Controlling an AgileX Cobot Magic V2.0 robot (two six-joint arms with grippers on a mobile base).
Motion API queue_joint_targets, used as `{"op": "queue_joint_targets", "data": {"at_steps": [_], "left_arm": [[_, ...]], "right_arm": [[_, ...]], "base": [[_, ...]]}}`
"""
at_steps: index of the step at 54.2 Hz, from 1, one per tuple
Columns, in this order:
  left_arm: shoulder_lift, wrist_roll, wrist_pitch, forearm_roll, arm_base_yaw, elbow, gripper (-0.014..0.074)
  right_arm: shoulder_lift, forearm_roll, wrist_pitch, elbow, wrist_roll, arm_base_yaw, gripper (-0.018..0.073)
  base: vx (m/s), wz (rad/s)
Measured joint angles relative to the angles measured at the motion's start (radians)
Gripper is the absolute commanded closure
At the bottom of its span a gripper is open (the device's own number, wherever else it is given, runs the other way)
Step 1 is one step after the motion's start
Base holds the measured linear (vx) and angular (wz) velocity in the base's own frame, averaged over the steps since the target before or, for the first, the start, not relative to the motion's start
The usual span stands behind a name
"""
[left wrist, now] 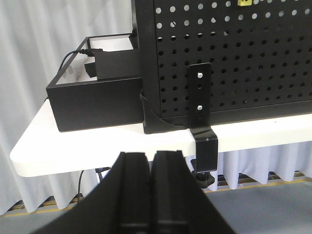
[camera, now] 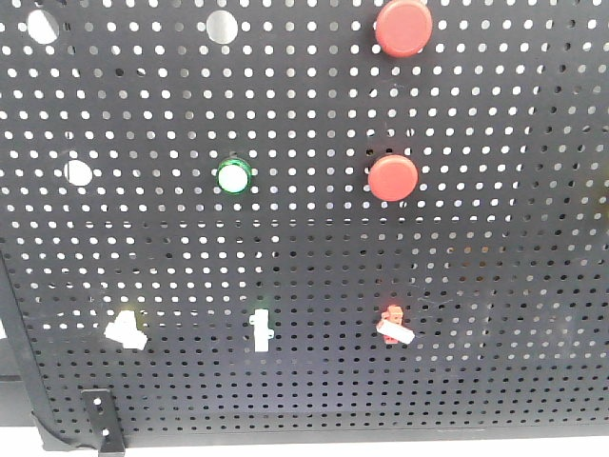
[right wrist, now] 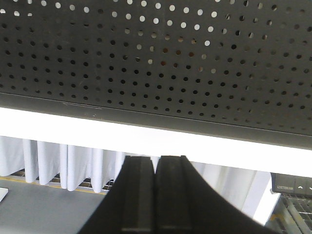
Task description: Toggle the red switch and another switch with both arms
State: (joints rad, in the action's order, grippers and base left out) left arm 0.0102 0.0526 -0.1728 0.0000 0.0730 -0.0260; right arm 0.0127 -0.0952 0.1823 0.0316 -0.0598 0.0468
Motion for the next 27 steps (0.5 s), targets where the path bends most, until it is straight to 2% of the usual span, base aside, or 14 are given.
{"op": "queue_joint_targets", "data": {"at_steps": [11,19,27], "left_arm": [[0.0,0.0,0.002,0.0,0.0,0.0,0.0594],[0.0,0.0,0.043,0.0,0.0,0.0,0.0594],[0.0,0.0,0.181,0.0,0.0,0.0,0.0594]], "right_arm": [[0.0,-0.001,-0.013,0.0,0.0,0.0,0.0566],[0.0,-0.006,-0.123,0.0,-0.003,0.0,0.0566],[0.0,0.007,-0.255,0.0,0.006,0.0,0.0566]], "base": [[0.0,0.0],[0.0,0.0],[0.0,0.0]]}}
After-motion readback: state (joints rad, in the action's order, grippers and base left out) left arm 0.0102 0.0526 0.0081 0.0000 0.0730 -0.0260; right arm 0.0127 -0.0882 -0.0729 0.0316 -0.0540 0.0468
